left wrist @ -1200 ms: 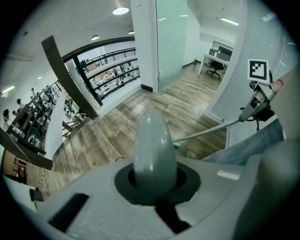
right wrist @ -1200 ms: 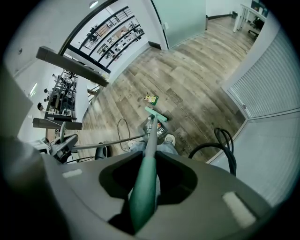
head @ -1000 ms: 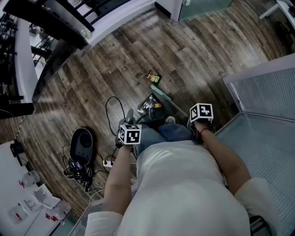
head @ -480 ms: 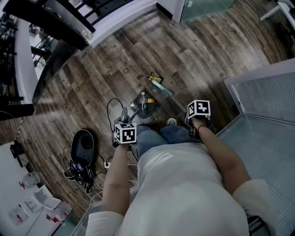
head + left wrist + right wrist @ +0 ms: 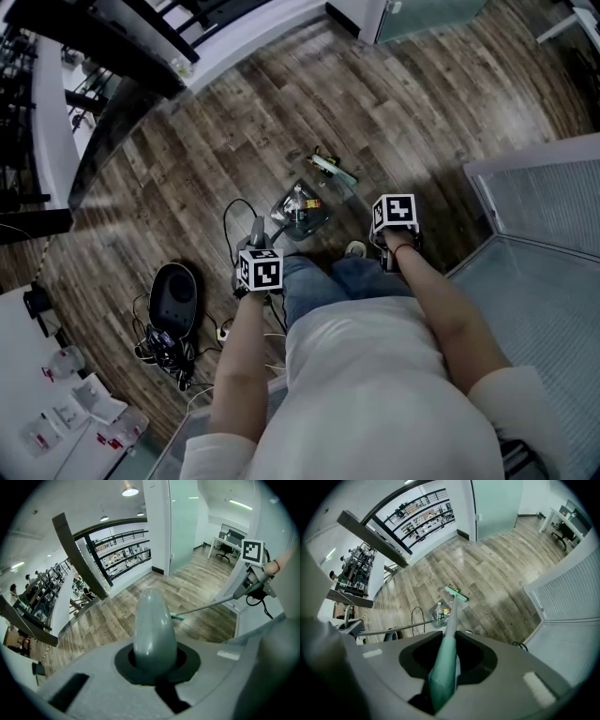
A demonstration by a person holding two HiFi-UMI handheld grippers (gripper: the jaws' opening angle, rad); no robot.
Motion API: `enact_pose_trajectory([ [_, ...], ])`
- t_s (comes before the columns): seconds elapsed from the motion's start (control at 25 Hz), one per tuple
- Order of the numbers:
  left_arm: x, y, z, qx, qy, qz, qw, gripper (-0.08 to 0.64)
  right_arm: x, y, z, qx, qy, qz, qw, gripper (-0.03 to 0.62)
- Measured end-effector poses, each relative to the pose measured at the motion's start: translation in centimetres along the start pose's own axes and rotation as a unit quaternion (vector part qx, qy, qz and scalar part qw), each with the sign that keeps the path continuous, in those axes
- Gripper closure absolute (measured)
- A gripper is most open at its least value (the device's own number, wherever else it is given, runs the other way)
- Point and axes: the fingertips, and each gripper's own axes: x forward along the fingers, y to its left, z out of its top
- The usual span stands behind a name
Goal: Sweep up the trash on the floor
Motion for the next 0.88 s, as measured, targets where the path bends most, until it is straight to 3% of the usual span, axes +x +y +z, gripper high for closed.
enact_pose_trajectory([
  [0.68, 1.0, 1.6, 1.1, -0.009, 0.008, -0.001, 0.9999, 0.551, 2.2, 2.1, -1.3, -0.021, 0.037, -0.001, 0.999, 0.494],
  [0.88, 1.3, 1.3, 1.4, -0.003, 0.008, -0.004, 1.0, 0.551, 2.7, 2.6, -2.4, -0.017, 0.063, 0.017, 0.998, 0.494],
])
